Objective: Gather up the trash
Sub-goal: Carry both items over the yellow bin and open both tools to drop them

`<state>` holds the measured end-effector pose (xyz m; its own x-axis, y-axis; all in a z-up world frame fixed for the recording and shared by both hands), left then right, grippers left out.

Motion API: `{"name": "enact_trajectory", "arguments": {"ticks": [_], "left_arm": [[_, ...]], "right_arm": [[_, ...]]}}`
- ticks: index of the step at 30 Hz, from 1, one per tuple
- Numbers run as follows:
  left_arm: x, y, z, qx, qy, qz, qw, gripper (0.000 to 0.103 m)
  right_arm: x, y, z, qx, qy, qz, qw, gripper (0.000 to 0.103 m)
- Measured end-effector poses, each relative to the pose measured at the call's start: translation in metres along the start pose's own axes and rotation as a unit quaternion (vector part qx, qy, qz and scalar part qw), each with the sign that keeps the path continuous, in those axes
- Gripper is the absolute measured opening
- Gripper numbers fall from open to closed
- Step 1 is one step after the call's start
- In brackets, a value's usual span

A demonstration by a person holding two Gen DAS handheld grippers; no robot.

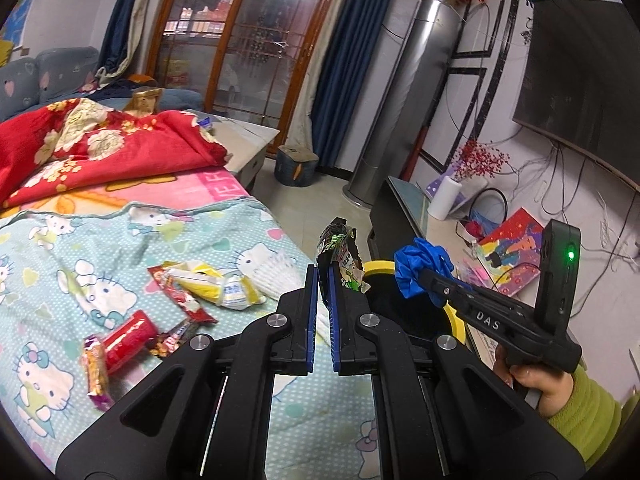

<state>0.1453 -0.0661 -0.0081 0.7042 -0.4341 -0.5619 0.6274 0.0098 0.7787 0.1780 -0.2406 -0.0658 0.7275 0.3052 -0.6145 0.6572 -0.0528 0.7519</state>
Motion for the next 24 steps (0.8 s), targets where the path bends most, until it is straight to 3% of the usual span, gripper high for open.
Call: {"name": "enact_trajectory", "arguments": {"ticks": [24], "left_arm": [[0.067, -0.02, 0.069, 0.068, -0.043, -0.065, 0.9946, 0.002]], "right_arm": [[-0.014, -0.003, 0.095, 0.074, -0.061, 0.008, 0.995, 0.019]]}}
Point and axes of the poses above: each gripper's, at about its wrist camera, not at the fingertips, and x roughly the way its jaws point, z to its right, y to its top, the point moved 7 cm from there along x, roughly the way its jaws point, and after that the axes turned 5 degrees about -z, right-handed, at the moved point
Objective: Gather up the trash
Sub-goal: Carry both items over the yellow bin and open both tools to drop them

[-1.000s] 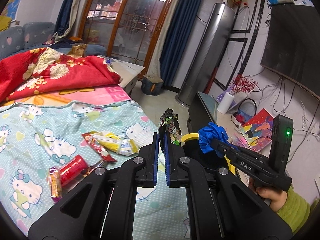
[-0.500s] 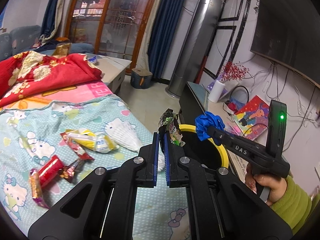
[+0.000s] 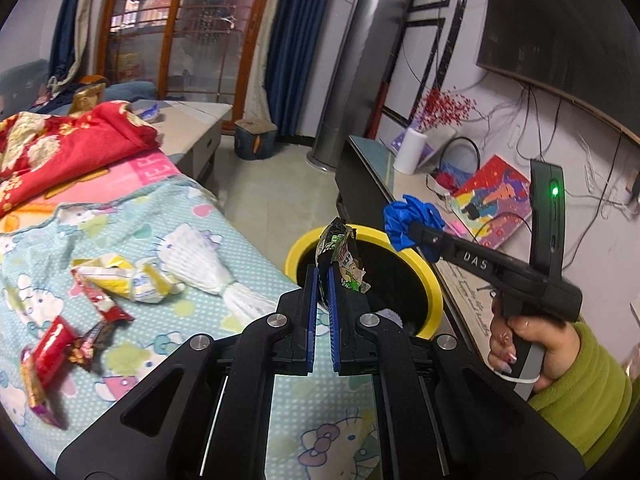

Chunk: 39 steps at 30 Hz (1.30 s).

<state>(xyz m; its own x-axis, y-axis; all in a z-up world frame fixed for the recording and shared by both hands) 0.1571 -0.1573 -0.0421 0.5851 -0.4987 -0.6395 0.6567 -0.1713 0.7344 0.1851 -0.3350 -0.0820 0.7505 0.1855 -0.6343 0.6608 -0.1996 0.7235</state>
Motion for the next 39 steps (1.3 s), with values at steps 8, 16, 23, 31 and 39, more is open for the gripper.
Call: {"name": "enact_trajectory", "arguments": {"ticks": [8, 16, 23, 31, 39], "left_arm": [[0.04, -0.001, 0.026, 0.032, -0.012, -0.033, 0.9989, 0.002], [0.081, -0.006, 0.038, 0.045, -0.01, -0.062, 0.997, 0.002], [0.113, -0.015, 0.037, 0.04, -0.013, -0.091, 0.9949, 0.002], [0.122, -0.015, 0.027, 0.026, -0.006, -0.095, 0.9951, 0.039], [0.099, -0.004, 0.017, -0.001, -0.007, -0.061, 0.9981, 0.084]], "right_arm": [[-0.002, 0.001, 0.036, 0.025, -0.028, 0.001, 0.999, 0.019], [0.002, -0.002, 0.067, 0.049, -0.041, -0.013, 0.998, 0.02], [0.014, -0.007, 0.087, 0.064, -0.049, -0.03, 0.996, 0.021], [0.03, -0.011, 0.087, 0.06, -0.046, -0.05, 0.996, 0.042], [0.025, -0.011, 0.089, 0.062, -0.06, -0.036, 0.996, 0.056]]}}
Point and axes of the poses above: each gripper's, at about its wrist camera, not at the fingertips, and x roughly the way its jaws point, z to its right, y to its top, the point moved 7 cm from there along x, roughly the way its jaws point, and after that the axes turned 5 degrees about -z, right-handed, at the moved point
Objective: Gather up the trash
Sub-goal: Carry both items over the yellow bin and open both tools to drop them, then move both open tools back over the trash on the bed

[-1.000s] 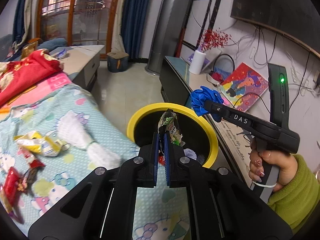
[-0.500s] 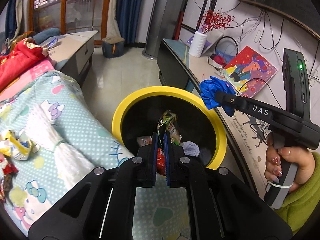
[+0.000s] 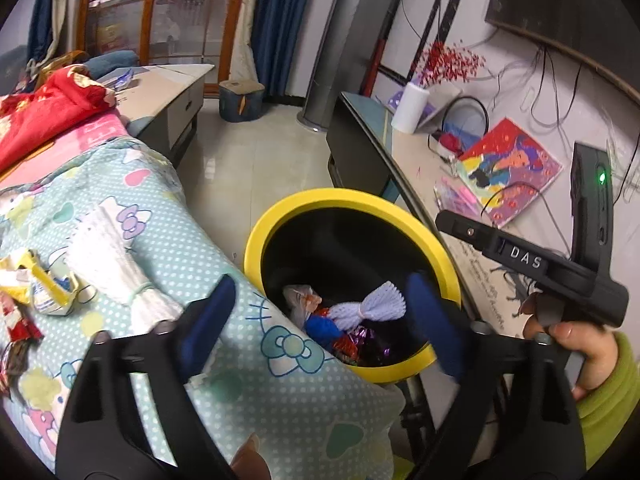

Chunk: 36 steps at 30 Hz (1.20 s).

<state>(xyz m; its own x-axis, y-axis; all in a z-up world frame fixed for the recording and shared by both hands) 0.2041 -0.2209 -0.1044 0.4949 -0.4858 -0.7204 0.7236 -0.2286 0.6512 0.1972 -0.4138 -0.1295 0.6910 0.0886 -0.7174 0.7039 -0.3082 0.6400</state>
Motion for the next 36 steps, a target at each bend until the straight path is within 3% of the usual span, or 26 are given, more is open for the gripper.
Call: {"name": "enact_trajectory", "arguments": {"ticks": [4, 15, 25, 36], "left_arm": [[-0.012, -0.001, -0.008, -0.013, 0.008, 0.012, 0.9998, 0.092], [-0.061, 0.0, -0.03, -0.027, 0.044, 0.064, 0.9966, 0.092], [-0.1, -0.002, -0.06, -0.053, 0.067, 0.098, 0.9915, 0.092], [-0.147, -0.014, -0.122, -0.1, 0.113, 0.124, 0.9807, 0.092]], "right_arm": [[-0.006, 0.002, -0.003, -0.002, -0.004, 0.011, 1.0, 0.06], [-0.028, 0.004, -0.035, -0.03, 0.009, 0.035, 0.999, 0.065], [-0.042, -0.002, -0.089, -0.081, 0.034, 0.042, 0.995, 0.066], [-0.041, -0.025, -0.153, -0.146, 0.068, 0.029, 0.987, 0.067]]}}
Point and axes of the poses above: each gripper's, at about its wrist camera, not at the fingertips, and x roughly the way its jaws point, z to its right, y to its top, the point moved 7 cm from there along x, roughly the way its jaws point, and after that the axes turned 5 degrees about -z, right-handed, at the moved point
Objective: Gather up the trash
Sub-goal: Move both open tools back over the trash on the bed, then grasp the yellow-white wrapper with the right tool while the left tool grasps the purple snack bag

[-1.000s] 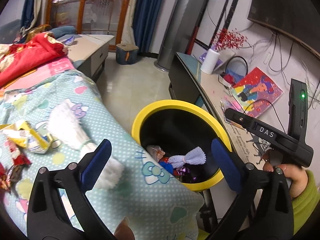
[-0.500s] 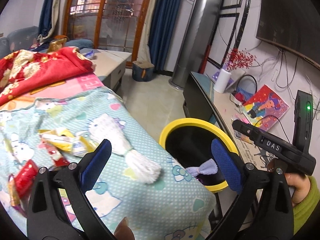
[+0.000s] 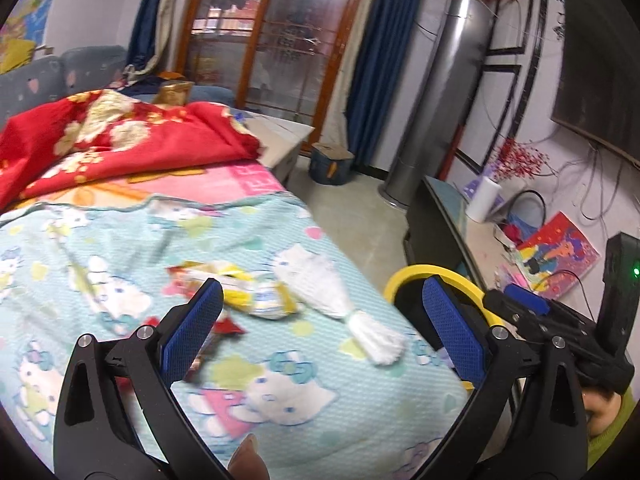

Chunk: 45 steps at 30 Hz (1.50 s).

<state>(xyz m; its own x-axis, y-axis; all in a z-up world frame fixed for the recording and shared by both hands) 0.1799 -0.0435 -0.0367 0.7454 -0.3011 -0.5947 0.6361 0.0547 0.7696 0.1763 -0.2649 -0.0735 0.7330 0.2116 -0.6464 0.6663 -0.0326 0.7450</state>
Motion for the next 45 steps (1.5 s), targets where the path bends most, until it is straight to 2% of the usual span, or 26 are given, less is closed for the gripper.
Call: {"name": "enact_trajectory", "arguments": {"ticks": [12, 25, 29, 33, 36, 39, 45], "left_arm": [[-0.034, 0.002, -0.08, -0.038, 0.059, 0.015, 0.9974, 0.092], [-0.055, -0.023, -0.138, -0.049, 0.104, -0.016, 0.9932, 0.092], [-0.053, -0.039, -0.151, -0.061, 0.103, -0.038, 0.992, 0.092], [-0.051, -0.053, -0.159, -0.078, 0.098, -0.049, 0.9909, 0.092], [-0.048, -0.06, -0.162, -0.087, 0.09, -0.059, 0.9903, 0.092], [-0.045, -0.067, -0.16, -0.089, 0.084, -0.068, 0.9901, 0.086], [-0.025, -0.087, -0.156, -0.093, 0.066, -0.111, 0.9872, 0.072]], "right_arm": [[0.01, -0.006, -0.077, -0.074, 0.048, -0.017, 0.996, 0.067], [0.043, -0.006, -0.149, -0.156, 0.092, -0.038, 0.983, 0.067], [0.063, -0.004, -0.16, -0.167, 0.093, -0.053, 0.98, 0.066], [0.082, -0.001, -0.166, -0.175, 0.087, -0.065, 0.979, 0.058], [0.098, 0.001, -0.166, -0.175, 0.08, -0.076, 0.978, 0.057], [0.112, 0.001, -0.165, -0.178, 0.069, -0.085, 0.978, 0.054], [0.137, 0.001, -0.164, -0.175, 0.063, -0.105, 0.977, 0.044]]}}
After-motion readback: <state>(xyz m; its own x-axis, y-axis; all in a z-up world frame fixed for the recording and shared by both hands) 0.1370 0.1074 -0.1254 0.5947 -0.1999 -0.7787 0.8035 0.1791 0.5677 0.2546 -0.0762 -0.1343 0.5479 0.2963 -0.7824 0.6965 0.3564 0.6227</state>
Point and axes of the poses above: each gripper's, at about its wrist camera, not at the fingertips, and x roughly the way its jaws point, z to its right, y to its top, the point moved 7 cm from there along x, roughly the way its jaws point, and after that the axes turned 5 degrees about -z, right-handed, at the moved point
